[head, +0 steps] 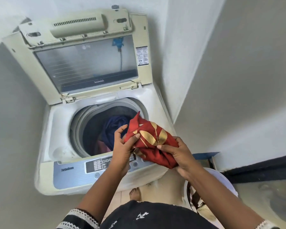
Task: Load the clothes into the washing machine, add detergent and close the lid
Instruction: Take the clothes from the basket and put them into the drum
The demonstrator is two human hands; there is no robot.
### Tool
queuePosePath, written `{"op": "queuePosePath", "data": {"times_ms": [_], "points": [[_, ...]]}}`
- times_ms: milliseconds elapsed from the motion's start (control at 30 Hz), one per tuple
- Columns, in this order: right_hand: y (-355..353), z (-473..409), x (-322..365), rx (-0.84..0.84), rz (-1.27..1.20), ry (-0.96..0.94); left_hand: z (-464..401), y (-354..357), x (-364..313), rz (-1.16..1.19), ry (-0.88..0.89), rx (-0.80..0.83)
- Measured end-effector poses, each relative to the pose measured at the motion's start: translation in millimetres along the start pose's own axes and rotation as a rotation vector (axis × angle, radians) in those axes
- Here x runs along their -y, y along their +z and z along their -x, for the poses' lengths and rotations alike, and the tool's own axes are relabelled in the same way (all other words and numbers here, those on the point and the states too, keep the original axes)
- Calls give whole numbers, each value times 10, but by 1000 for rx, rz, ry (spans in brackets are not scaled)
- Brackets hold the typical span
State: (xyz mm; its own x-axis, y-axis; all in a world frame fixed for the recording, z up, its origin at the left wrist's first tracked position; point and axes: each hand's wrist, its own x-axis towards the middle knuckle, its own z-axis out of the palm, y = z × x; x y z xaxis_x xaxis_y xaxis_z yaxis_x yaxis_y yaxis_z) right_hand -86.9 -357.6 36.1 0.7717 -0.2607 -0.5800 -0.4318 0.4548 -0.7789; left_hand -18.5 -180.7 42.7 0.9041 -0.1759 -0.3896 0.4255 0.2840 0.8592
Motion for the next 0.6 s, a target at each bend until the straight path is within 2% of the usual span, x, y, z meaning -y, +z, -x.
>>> {"op": "queuePosePath", "data": {"times_ms": [167,267,400,500,600], "points": [[692,-448,-6,37,113,-19,-382,-554,-203,16,-6,-74],[989,-716,-72,72,302,-88,-573,-910,-262,-42,1,-93],[1255,-1054,-154,139,666,-226,-771,-1346,-281,-231,-9,-75],[1358,-1258,-239,123,878,-343,-863,-1515,-276,-404,-9,-50],[1386,-1341,-341,143,1043,-329,-940,-1621,-199,-523,-11,-52]]}}
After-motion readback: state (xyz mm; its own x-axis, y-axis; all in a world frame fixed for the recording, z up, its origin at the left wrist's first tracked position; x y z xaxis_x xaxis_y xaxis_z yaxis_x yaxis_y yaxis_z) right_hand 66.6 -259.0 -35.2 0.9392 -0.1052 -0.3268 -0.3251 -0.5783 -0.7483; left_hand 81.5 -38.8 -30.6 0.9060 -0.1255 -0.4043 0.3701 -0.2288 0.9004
